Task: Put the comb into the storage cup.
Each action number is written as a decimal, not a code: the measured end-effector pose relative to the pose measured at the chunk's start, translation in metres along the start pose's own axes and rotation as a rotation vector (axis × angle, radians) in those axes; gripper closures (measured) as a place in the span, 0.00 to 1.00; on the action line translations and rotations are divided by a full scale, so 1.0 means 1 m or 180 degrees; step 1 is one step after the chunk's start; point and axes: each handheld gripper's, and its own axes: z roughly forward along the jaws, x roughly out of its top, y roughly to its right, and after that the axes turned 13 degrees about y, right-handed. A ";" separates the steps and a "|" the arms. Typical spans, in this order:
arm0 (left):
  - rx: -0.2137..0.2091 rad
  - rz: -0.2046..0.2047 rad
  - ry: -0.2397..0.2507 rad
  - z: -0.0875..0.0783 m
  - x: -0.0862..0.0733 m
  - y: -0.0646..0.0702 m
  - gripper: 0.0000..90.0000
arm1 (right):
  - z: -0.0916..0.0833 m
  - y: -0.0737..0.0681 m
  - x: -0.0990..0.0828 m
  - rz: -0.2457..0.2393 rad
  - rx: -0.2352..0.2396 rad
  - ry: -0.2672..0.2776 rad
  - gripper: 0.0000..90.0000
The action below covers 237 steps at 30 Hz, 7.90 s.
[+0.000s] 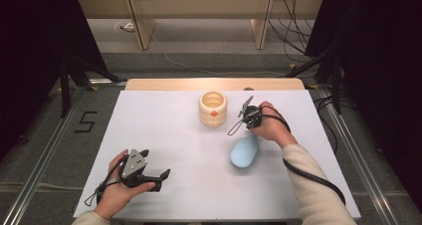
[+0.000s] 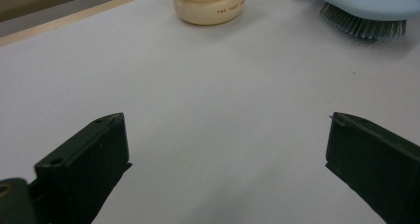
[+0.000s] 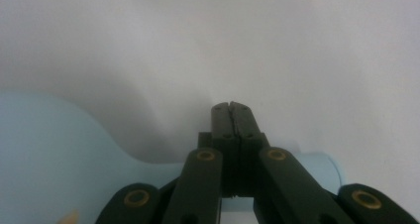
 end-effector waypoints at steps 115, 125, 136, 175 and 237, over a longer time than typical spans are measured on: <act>-0.0007 -0.0018 0.0048 -0.002 0.002 0.000 0.04 | -0.128 -0.052 -0.086 0.1158 -0.0875 0.2412 0.04; -0.0019 -0.0011 0.0054 -0.001 0.002 0.001 0.04 | -0.106 -0.055 -0.080 0.1182 -0.0436 0.1500 0.08; -0.0022 -0.0019 0.0053 -0.001 0.002 0.001 0.05 | -0.078 -0.063 -0.060 0.1054 0.0028 0.0717 0.17; -0.0054 -0.0028 0.0040 0.000 0.002 0.002 0.05 | -0.032 -0.070 -0.033 0.1446 0.0094 -0.0536 0.56; -0.0086 -0.0062 0.0069 -0.001 0.002 0.002 0.10 | -0.053 -0.067 -0.037 0.1626 0.0048 -0.0075 0.78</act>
